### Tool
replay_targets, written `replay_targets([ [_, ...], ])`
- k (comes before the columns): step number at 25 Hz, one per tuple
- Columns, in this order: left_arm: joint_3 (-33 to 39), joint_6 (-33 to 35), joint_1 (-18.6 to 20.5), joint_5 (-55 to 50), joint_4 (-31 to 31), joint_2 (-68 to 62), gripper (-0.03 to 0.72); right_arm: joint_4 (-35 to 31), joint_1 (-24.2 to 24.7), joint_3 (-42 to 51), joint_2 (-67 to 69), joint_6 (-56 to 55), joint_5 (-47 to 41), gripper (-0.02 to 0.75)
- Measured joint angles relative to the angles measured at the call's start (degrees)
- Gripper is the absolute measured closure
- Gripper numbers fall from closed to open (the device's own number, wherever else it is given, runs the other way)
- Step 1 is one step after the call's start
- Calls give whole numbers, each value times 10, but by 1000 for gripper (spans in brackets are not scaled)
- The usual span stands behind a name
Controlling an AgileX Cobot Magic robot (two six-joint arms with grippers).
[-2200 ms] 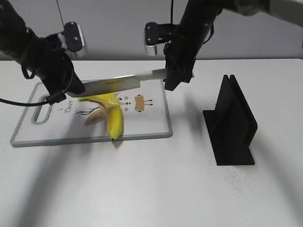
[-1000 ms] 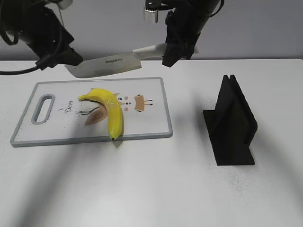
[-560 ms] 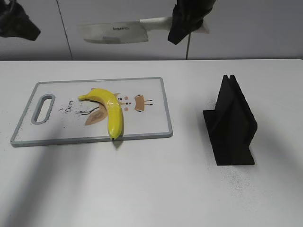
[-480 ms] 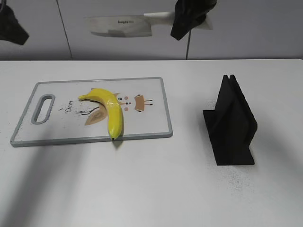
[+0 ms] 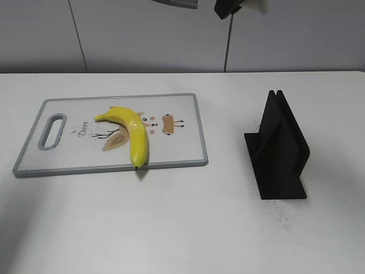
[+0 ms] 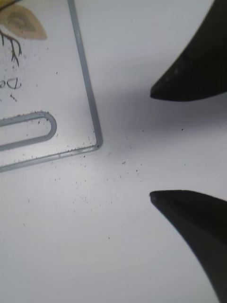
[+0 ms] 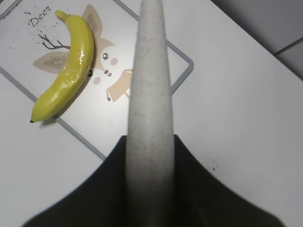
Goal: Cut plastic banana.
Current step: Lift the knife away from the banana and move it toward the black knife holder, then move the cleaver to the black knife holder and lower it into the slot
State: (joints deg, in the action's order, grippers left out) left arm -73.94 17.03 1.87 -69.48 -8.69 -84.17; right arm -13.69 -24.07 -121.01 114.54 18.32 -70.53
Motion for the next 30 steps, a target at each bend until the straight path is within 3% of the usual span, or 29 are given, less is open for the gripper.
replay_targets([
  [5, 41, -26, 3, 1, 22, 52, 118, -4, 0, 66, -42, -63, 1, 545],
  [11, 159, -27, -2, -2, 25, 187, 125, -6, 0, 154, -118, -104, 0, 545],
  [20, 279, -28, -2, 3, 25, 401, 133, -7, -1, 263, -218, -142, 2, 545],
  [30, 370, -33, -2, -2, 15, 605, 153, -8, -1, 468, -362, -183, 100, 545],
])
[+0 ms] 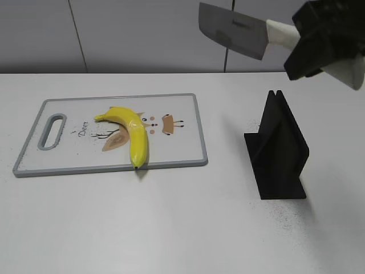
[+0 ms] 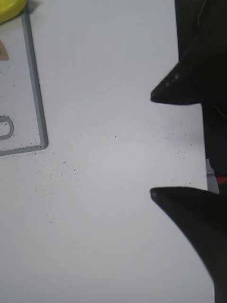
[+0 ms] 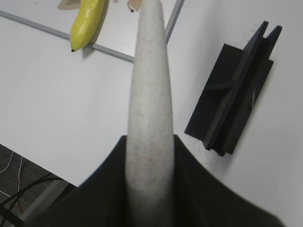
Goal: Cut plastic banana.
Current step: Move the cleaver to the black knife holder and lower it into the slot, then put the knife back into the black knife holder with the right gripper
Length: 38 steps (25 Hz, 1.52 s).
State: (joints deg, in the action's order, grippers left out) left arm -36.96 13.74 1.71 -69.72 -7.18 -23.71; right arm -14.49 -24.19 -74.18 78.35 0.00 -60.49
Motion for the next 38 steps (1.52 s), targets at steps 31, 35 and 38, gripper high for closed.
replay_targets([
  [31, 83, -15, 0, 66, -6, 209, 188, 105, 0, 319, -263, -191, 172, 545],
  [35, 83, -15, 0, 67, -6, 210, 188, 133, 0, 319, -211, -217, 216, 545],
  [38, 83, -15, 0, 67, -6, 211, 191, 137, 0, 319, -157, -224, 244, 545],
])
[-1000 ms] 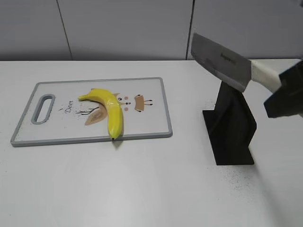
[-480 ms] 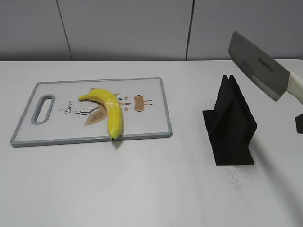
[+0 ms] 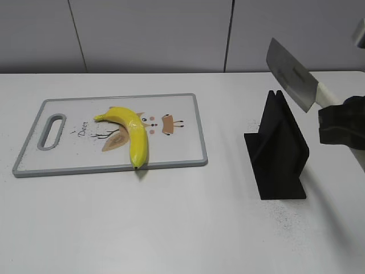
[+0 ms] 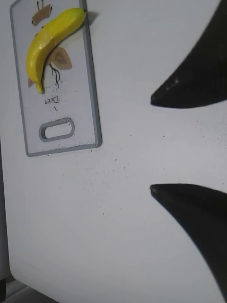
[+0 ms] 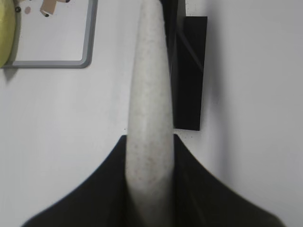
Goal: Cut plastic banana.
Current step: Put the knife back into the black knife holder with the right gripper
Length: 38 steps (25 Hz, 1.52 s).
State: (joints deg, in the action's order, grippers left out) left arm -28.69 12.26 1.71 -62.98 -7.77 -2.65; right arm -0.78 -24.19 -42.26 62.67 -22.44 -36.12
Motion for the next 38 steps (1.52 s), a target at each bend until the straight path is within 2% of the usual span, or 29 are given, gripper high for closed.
replay_targets([
  [7, 0, 0, 0, 0, 0, 0, 195, 16, 0, 0, 51, -31, 63, 545],
  [15, 0, 0, 0, 0, 0, 0, 198, 80, 0, 0, 85, -96, 74, 545],
  [38, 0, 0, 0, 0, 0, 0, 198, 62, 0, 0, 162, -93, 58, 545],
])
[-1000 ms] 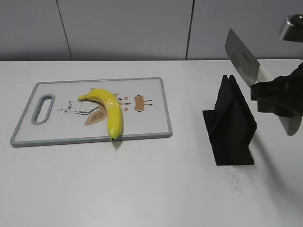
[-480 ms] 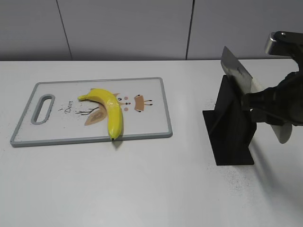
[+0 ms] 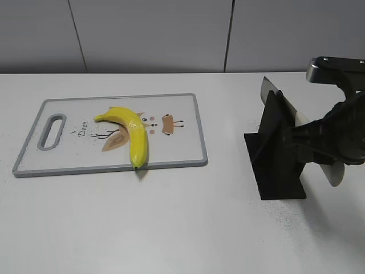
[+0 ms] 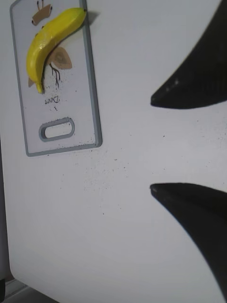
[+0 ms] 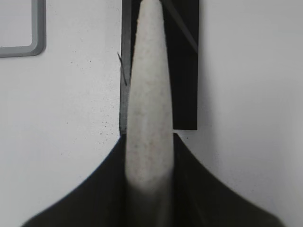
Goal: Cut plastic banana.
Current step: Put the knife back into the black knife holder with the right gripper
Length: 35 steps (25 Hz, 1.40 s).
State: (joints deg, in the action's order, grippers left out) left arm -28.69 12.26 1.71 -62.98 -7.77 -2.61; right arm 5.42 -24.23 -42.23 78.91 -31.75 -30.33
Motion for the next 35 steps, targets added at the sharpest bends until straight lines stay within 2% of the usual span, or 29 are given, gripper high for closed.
replay_targets([
  [4, 0, 0, 0, 0, 0, 0, 198, -4, 0, 0, 0, 1, 0, 545],
  [6, 0, 0, 0, 0, 0, 0, 198, -12, 0, 0, 0, 1, -2, 509],
  [11, 0, 0, 0, 0, 0, 0, 198, -69, 0, -13, 0, 55, -34, 150],
  [13, 0, 0, 0, 0, 0, 0, 198, -84, 0, -32, 1, 84, -60, 87],
  [19, 0, 0, 0, 0, 0, 0, 198, -81, 0, -129, -21, 134, -144, 76],
  [23, 0, 0, 0, 0, 0, 0, 198, -71, 0, -183, -63, 207, -184, 84],
  [29, 0, 0, 0, 0, 0, 0, 198, -100, 0, -187, -160, 321, -219, 120],
  [35, 0, 0, 0, 0, 1, 0, 198, -106, 0, -130, -270, 350, -248, 149],
])
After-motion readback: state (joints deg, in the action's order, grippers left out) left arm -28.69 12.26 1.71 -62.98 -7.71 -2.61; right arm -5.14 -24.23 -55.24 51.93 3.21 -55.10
